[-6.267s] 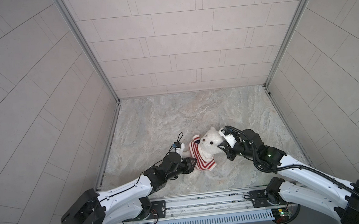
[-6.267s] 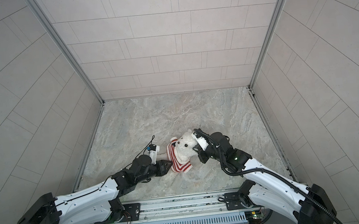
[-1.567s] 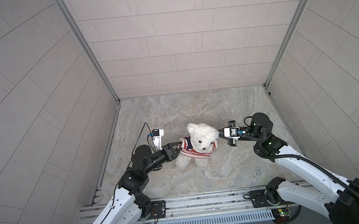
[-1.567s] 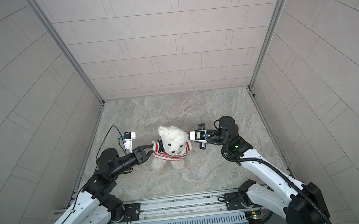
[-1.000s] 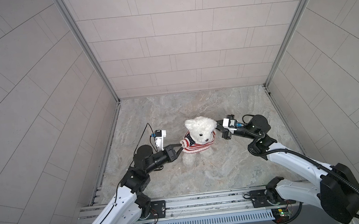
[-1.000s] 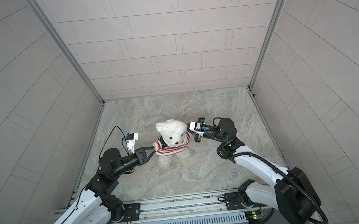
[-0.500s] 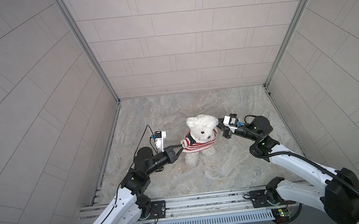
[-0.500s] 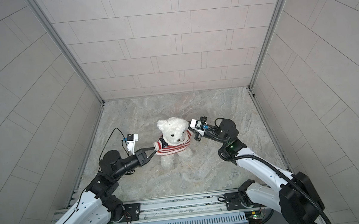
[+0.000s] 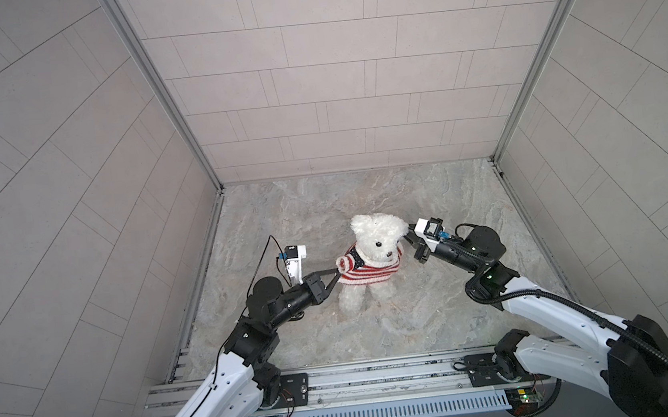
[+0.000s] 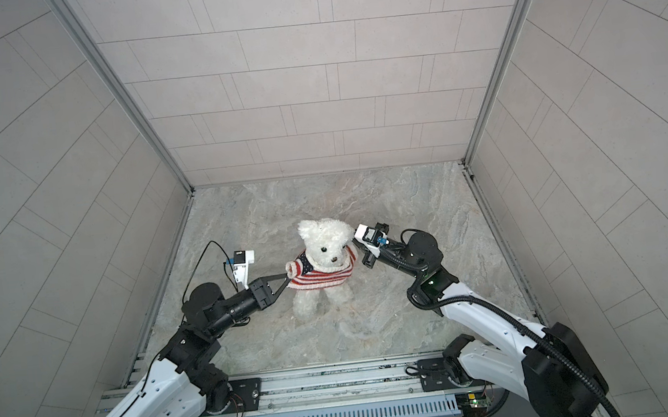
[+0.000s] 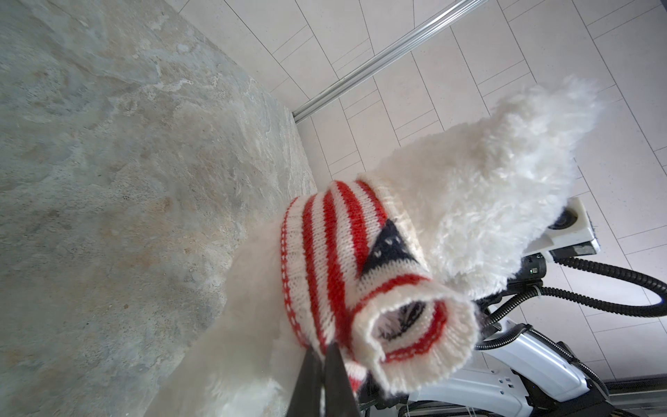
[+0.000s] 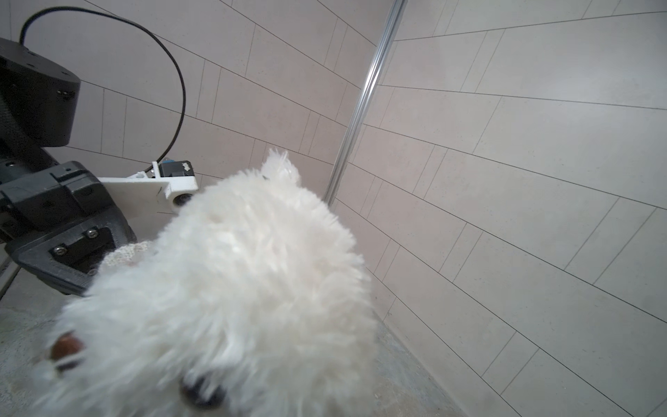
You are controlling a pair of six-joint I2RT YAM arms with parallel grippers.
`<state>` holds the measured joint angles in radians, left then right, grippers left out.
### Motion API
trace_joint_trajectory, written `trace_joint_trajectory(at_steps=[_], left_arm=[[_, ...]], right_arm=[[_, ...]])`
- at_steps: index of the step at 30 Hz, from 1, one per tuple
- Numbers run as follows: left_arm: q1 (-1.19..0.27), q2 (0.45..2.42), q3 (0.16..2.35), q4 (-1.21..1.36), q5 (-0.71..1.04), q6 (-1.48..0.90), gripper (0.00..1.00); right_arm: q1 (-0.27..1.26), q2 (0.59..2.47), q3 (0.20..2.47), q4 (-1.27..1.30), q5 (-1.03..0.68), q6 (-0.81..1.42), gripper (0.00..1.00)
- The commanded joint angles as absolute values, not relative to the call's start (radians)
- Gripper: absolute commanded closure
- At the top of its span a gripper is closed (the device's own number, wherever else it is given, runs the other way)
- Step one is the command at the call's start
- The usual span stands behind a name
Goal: Dress the teddy bear
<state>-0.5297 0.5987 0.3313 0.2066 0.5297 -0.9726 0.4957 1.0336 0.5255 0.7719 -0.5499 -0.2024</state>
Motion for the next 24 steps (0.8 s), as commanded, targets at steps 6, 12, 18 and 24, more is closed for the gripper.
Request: trace_joint_trajectory(at_steps=[6,12,18,24], left_arm=[[-0.528,0.623,0.285,0.112,0.461,-0.954,1.00],[-0.523,0.656,0.260,0.132,0.457,-0.968,1.00],[-0.523,0.625,0.236,0.176,0.473,-0.978,1.00],[-0.523,0.648,0.266,0.187,0.485,-0.961,1.00]], right_arm=[[0.485,0.941,0.500,0.823,-0.240,-0.095,1.00],[0.486,0.883,0.474,0.792,-0.134,-0.061,1.00],[0.489,0.883,0.472,0.803,-0.182,-0.043,1.00],[0.517,0.884,0.487,0.771,-0.253,-0.058,1.00]])
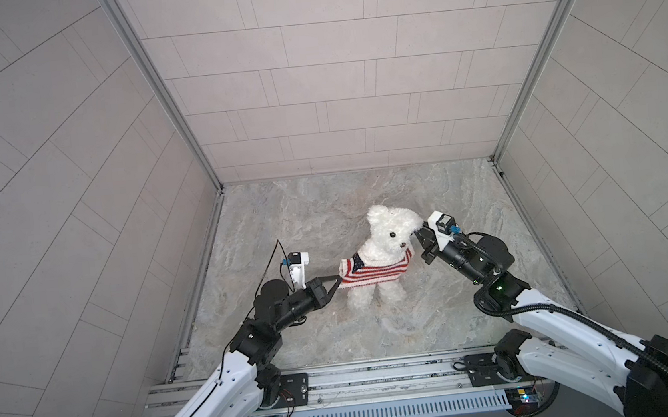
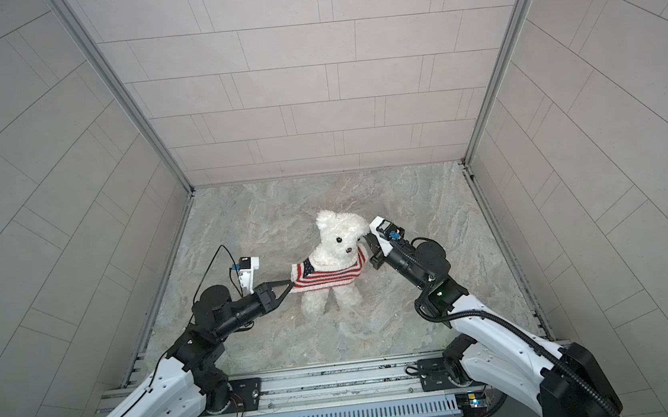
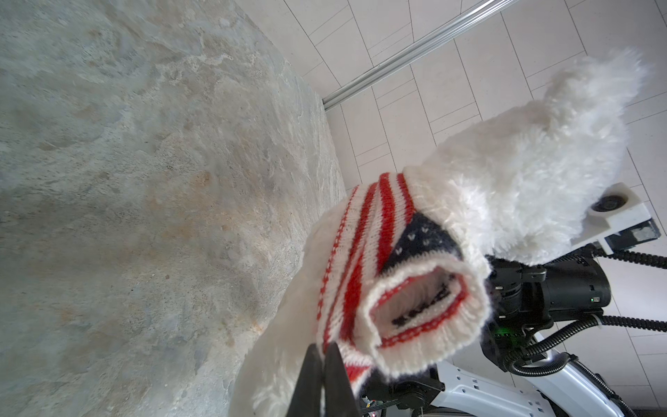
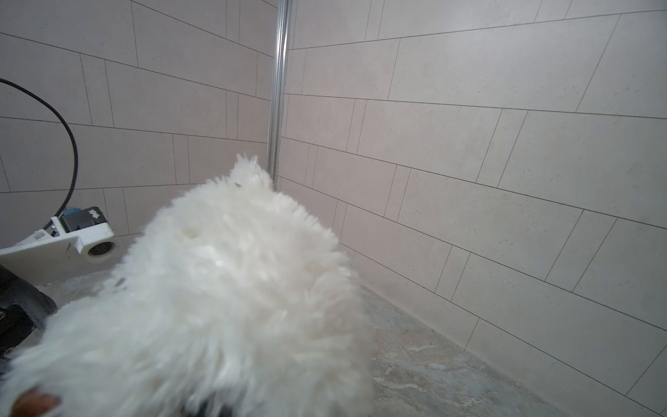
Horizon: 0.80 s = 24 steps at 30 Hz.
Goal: Dress the teddy bear
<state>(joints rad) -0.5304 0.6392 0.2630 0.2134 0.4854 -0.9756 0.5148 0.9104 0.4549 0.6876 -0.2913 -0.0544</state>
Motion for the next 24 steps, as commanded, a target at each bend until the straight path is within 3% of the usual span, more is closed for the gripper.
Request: trace_joint_trajectory(at_steps=[1,9,14,20,24], left_arm=[[-0.523,0.652,0.268,0.197,0.490,-0.961,0.99],[-0.522,0.585,0.293,0.127,0.513,-0.905,0.77],[-0.523,0.511,0.329,-0.104,0.447,-0.793,0.77],[-0.523,0.432,0.386,-0.207,0.418,-0.696,0.76],[-0.522,0.457,0.448,-0.238,0.426,-0.654,0.64]], right_arm=[[0.524,0.881,0.488,0.761,-0.263,-0.067,1.00],[0.531,0.881,0.482,0.696,-0.407,-0.092,1.00],[0.516,0.867,0.527,0.564,-0.503,-0.146,1.00],[0.508,0.843,0.577,0.425,-0.672,-0.206,1.00],[0.506,0.860,0.604,0.361,-0.718,-0.239,1.00]])
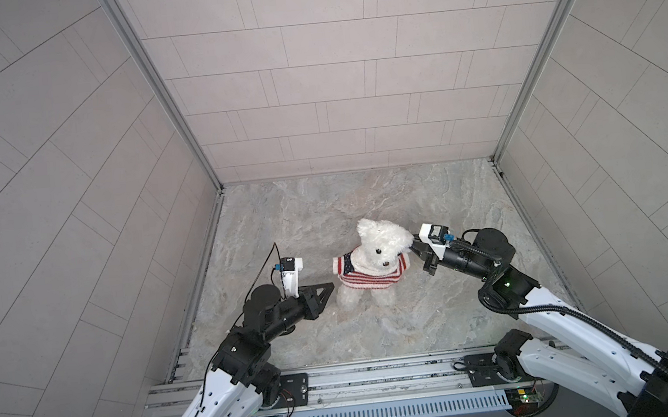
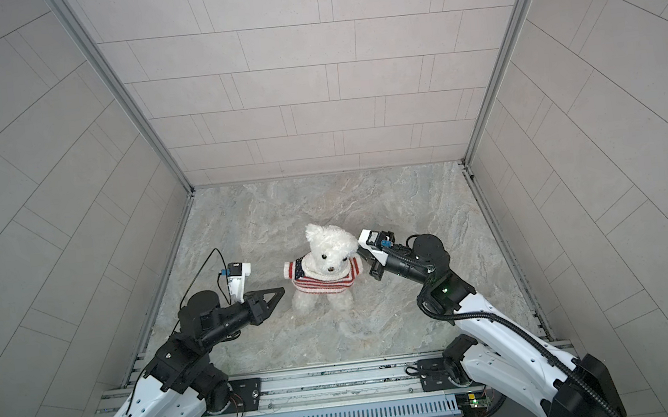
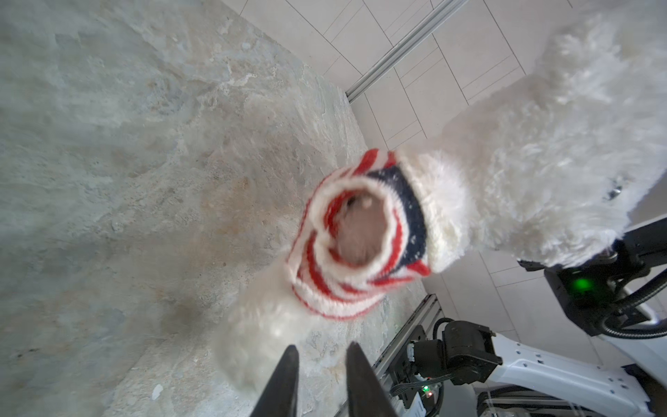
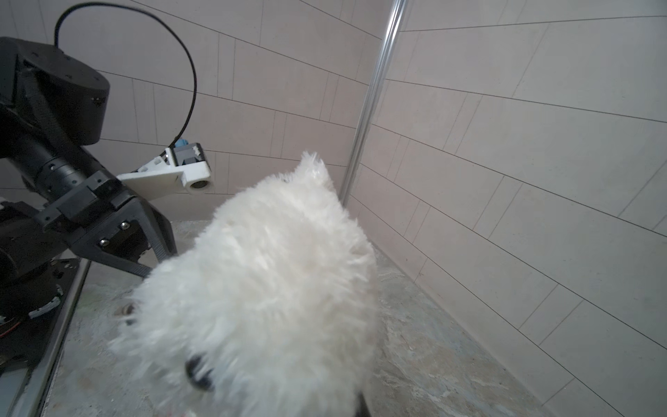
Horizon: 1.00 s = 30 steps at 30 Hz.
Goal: Dress the teddy bear
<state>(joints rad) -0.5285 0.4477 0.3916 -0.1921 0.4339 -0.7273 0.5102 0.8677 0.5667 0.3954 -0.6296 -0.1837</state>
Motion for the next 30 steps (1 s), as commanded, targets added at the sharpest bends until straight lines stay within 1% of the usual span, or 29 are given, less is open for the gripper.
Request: trace_joint_trajectory(at_steps=[1,2,4,5,6,8,12,18,21,24,26,28,30], left_arm=[[-0.523,0.466,0.464,-0.248,0.426,-0.645,0.58],[-0.523,0.472,0.477,-0.258,0.426,-0.634,0.52],[-0.522,0.478,0.499,-0.265,0.439,-0.616,0.31],[-0.523,0.479,0.510,-0.271,0.445,-0.608,0.24],[-0.523,0.480,0.529,-0.284,0.453,-0.589,0.21],[-0.523,0.483,0.571,-0.295,0.484,-0.558,0.22],[-0.523,0.512,0.653,-0.288,0.537,-0.514,0.20],[-0.523,0.627,0.755,-0.296,0.659,-0.429,0.17],[-0.523,0.690,0.801,-0.328,0.683,-0.380,0.14],[-0.523,0.735,0.814,-0.292,0.714,-0.371,0.14],[-0.527,0.766,0.813,-0.239,0.756,-0.394,0.18],[-0.542,0.789,0.813,-0.209,0.770,-0.403,0.27],[-0.561,0.805,0.818,-0.210,0.763,-0.397,0.34]], right_arm=[[0.506,0.864,0.606,0.358,-0.729,-0.239,1.00],[0.506,0.868,0.606,0.358,-0.742,-0.239,1.00],[0.506,0.873,0.606,0.362,-0.783,-0.239,1.00],[0.507,0.878,0.607,0.365,-0.803,-0.239,1.00],[0.507,0.885,0.608,0.365,-0.825,-0.241,1.00],[0.507,0.902,0.613,0.354,-0.871,-0.254,1.00],[0.506,0.952,0.644,0.337,-0.957,-0.282,1.00],[0.507,0.989,0.657,0.349,-1.049,-0.279,1.00],[0.509,0.990,0.660,0.342,-1.080,-0.284,1.00],[0.514,0.993,0.661,0.332,-1.111,-0.297,1.00],[0.517,1.004,0.667,0.323,-1.112,-0.305,1.00],[0.517,1.016,0.677,0.313,-1.115,-0.314,1.00],[0.517,1.021,0.681,0.311,-1.116,-0.319,1.00]])
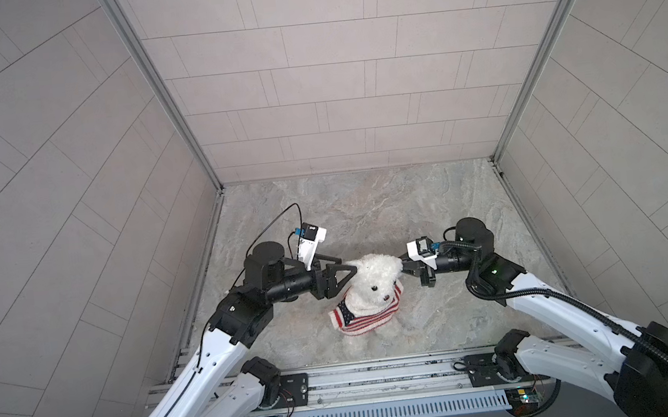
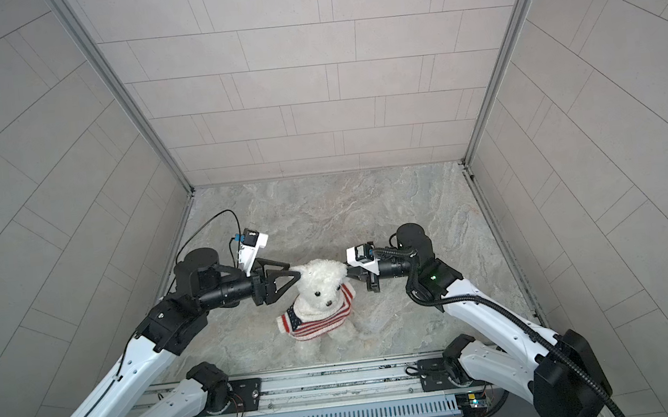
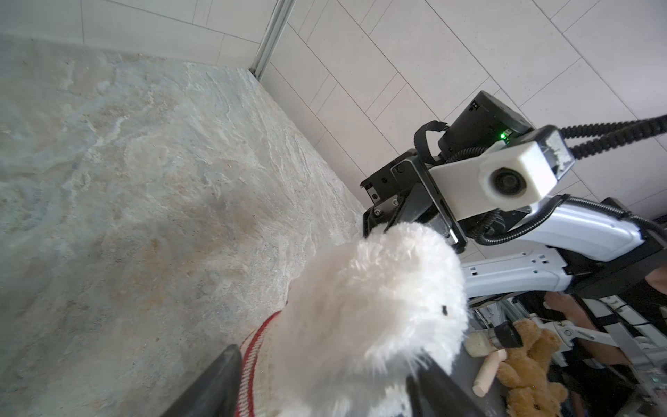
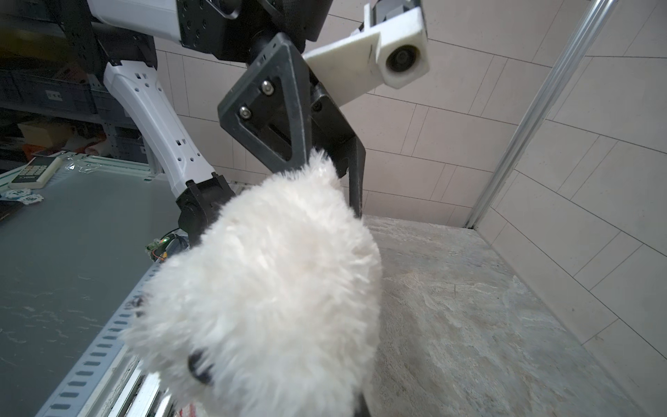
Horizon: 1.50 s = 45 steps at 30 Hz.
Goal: Dress the teddy bear
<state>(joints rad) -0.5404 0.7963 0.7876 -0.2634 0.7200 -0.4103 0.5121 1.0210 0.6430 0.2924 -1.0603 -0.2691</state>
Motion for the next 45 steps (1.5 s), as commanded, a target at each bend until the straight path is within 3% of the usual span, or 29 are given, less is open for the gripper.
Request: trace_joint_trajectory(at_steps=[1,5,13,17,20,27,30,35,39,45], left_arm=[[-0.571,0.811,0.816,-0.209,0.761,-0.394,0.36],[-0.605,0.827,0.807,-0.200,0.753,-0.400,0.51],[-0.611,0.819,0.787,-0.167,0.747,-0.431,0.92],[-0.611,0.820,0.781,-0.164,0.717,-0.444,1.00],[-0.611,0.816,0.778,-0.158,0.659,-0.460,1.00],[-0.562,0.877,0.790,-0.148,0.469,-0.558,1.00],[-0.530,0.950,0.783,-0.141,0.398,-0.612,1.00],[-0.454,1.021,0.716,-0.066,0.311,-0.726,1.00],[-0.400,1.049,0.666,-0.039,0.253,-0.786,1.00],[-0.327,1.106,0.594,-0.004,0.223,-0.838,0.98]], right_arm=[[0.517,1.023,0.682,0.311,-1.113,-0.320,1.00],[0.517,1.039,0.687,0.320,-1.099,-0.322,1.00],[0.517,1.054,0.686,0.351,-1.040,-0.299,1.00],[0.516,1.050,0.669,0.388,-0.964,-0.273,1.00],[0.510,1.044,0.655,0.419,-0.882,-0.242,0.93],[0.466,0.998,0.577,0.474,-0.623,-0.114,0.53],[0.464,0.963,0.584,0.364,-0.482,-0.116,0.43],[0.463,0.899,0.575,0.231,-0.318,-0.105,0.38],[0.486,0.882,0.563,0.178,-0.301,-0.066,0.38],[0.679,0.980,0.596,0.097,-0.195,-0.020,0.36]])
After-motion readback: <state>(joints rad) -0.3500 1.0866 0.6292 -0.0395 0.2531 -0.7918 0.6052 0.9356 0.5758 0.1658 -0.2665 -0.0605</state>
